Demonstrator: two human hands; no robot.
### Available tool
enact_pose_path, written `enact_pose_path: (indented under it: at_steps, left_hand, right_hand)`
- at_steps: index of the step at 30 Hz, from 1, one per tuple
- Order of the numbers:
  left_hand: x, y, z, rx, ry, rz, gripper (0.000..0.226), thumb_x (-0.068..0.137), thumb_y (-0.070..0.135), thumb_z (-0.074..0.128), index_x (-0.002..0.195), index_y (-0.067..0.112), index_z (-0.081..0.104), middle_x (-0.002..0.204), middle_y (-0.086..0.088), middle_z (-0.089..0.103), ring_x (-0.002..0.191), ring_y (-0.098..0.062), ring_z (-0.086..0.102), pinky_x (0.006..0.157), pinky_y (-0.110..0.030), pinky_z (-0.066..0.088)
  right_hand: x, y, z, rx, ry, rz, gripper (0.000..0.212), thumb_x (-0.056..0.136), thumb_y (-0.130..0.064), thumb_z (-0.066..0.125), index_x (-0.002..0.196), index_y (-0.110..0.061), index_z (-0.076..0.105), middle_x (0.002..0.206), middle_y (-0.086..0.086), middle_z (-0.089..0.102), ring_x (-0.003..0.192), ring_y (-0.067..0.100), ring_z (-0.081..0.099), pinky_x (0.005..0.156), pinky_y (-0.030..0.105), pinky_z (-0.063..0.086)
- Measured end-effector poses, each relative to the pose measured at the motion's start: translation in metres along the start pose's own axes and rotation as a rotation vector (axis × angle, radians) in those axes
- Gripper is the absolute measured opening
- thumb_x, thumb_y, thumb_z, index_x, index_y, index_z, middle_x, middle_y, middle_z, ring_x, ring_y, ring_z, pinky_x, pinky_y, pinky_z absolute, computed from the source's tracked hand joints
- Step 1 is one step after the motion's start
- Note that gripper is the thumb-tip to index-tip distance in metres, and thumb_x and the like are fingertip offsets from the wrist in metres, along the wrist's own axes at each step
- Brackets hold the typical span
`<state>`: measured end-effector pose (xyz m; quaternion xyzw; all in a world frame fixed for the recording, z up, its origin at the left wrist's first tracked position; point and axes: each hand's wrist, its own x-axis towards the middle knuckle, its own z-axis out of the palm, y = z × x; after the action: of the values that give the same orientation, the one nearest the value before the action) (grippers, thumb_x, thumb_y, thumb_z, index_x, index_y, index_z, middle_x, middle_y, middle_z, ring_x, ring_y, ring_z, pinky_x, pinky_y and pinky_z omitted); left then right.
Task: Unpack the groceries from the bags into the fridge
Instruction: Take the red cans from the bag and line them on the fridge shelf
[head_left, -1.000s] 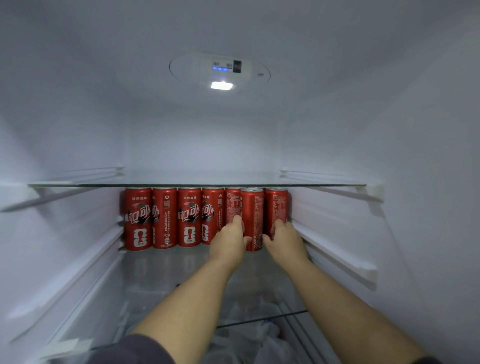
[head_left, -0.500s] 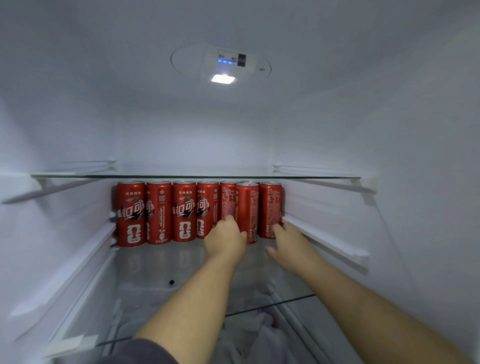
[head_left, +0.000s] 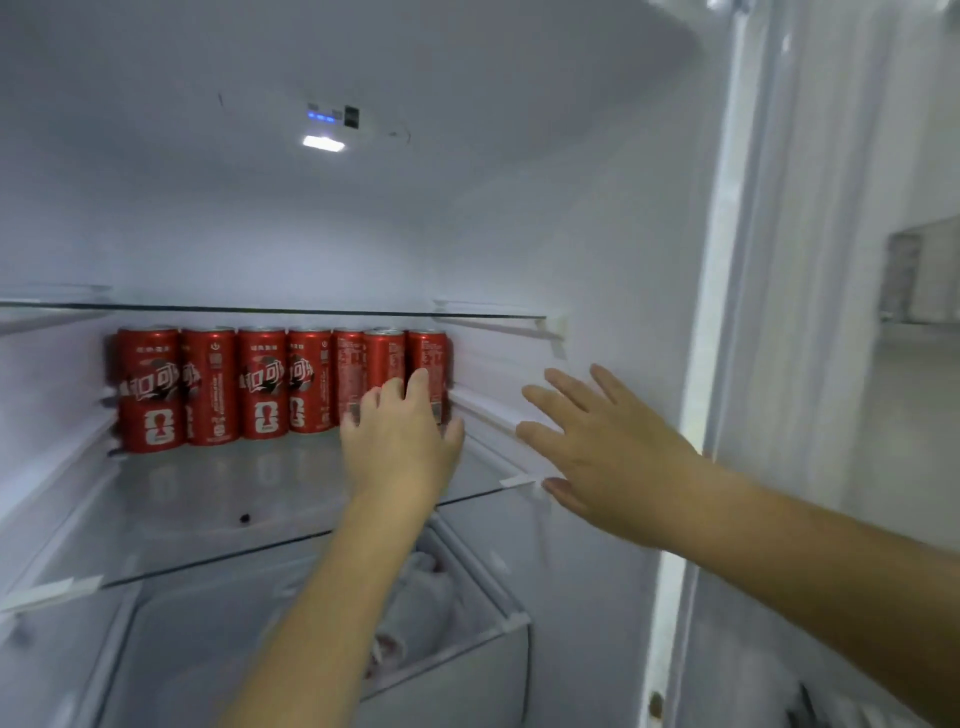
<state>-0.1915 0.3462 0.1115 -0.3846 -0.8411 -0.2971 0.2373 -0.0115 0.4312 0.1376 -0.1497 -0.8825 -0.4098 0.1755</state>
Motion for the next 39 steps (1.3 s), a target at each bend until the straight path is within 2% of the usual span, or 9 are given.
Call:
enact_pose_path:
  at_steps: [3,7,12,15,19,25,30,33,39]
  left_hand:
    - [-0.057,0.026,-0.007,-0.229,0.150,0.089,0.065,0.092,0.048,0.049,0.149,0.021,0.033,0.152,-0.005,0.037,0.140,-0.024,0.032,0.113,-0.046,0.030]
    - [-0.133,0.079,-0.013,-0.582,0.305,0.236,0.061,0.088,0.042,0.045,0.143,0.015,0.043,0.148,-0.007,0.043,0.135,-0.024,0.040,0.109,-0.043,0.037]
    - [-0.223,0.149,-0.023,-0.752,0.255,0.396,0.057,0.090,0.036,0.046,0.142,0.013,0.043,0.149,-0.008,0.040,0.138,-0.027,0.036,0.112,-0.045,0.032]
    - [-0.275,0.194,-0.030,-0.851,0.202,0.520,0.054,0.091,0.033,0.047,0.140,0.011,0.045,0.147,-0.010,0.042,0.138,-0.028,0.038,0.111,-0.048,0.033]
    - [-0.341,0.257,-0.043,-0.929,0.078,0.694,0.052,0.090,0.028,0.049,0.140,0.013,0.046,0.148,-0.008,0.043,0.139,-0.027,0.037,0.109,-0.053,0.034]
    - [-0.434,0.328,-0.055,-1.008,-0.183,0.836,0.056,0.088,0.029,0.049,0.143,0.019,0.040,0.151,-0.003,0.039,0.144,-0.021,0.028,0.114,-0.053,0.029]
    - [-0.516,0.388,-0.049,-1.070,-0.431,0.981,0.057,0.090,0.036,0.047,0.145,0.024,0.035,0.152,-0.002,0.035,0.145,-0.020,0.026,0.113,-0.055,0.029]
    - [-0.567,0.427,-0.051,-1.111,-0.569,1.062,0.058,0.091,0.036,0.052,0.146,0.026,0.033,0.153,-0.002,0.034,0.145,-0.019,0.023,0.112,-0.057,0.030]
    - [-0.662,0.497,-0.054,-1.172,-0.811,1.201,0.060,0.092,0.043,0.046,0.148,0.025,0.034,0.156,-0.001,0.030,0.147,-0.017,0.017,0.119,-0.051,0.017]
  right_hand:
    - [-0.054,0.010,-0.025,-0.062,0.016,-0.031,0.058,0.067,-0.043,0.082,0.116,-0.014,0.069,0.135,0.019,0.057,0.126,0.040,0.053,0.100,0.062,0.041]
    - [-0.134,0.020,-0.066,-0.117,0.008,-0.017,0.054,0.071,-0.042,0.077,0.118,-0.017,0.068,0.142,0.016,0.052,0.133,0.036,0.047,0.105,0.060,0.038]
    - [-0.260,0.031,-0.119,-0.113,-0.023,0.099,0.044,0.087,-0.034,0.048,0.124,-0.018,0.062,0.149,0.015,0.043,0.140,0.035,0.036,0.112,0.058,0.030]
    - [-0.341,0.033,-0.141,-0.113,-0.127,0.256,0.046,0.087,-0.037,0.044,0.127,-0.019,0.060,0.151,0.014,0.041,0.142,0.034,0.032,0.112,0.057,0.027]
    - [-0.439,0.030,-0.167,-0.095,-0.220,0.499,0.045,0.089,-0.039,0.042,0.124,-0.018,0.060,0.150,0.013,0.042,0.142,0.034,0.034,0.111,0.058,0.033]
    - [-0.560,0.012,-0.202,-0.031,-0.265,0.899,0.047,0.092,-0.043,0.040,0.132,-0.019,0.051,0.154,0.011,0.036,0.145,0.032,0.029,0.113,0.058,0.029]
    - [-0.661,-0.021,-0.216,0.000,-0.242,1.320,0.048,0.092,-0.043,0.045,0.135,-0.023,0.046,0.155,0.007,0.031,0.147,0.026,0.020,0.115,0.050,0.015]
    - [-0.712,-0.040,-0.226,0.002,-0.332,1.543,0.052,0.097,-0.042,0.047,0.146,-0.026,0.037,0.162,0.002,0.015,0.150,0.021,0.004,0.120,0.045,0.003]
    - [-0.801,-0.062,-0.245,-0.057,-0.499,1.823,0.061,0.099,-0.046,0.042,0.154,-0.032,0.017,0.164,-0.003,-0.001,0.150,0.017,-0.011,0.121,0.045,-0.006]
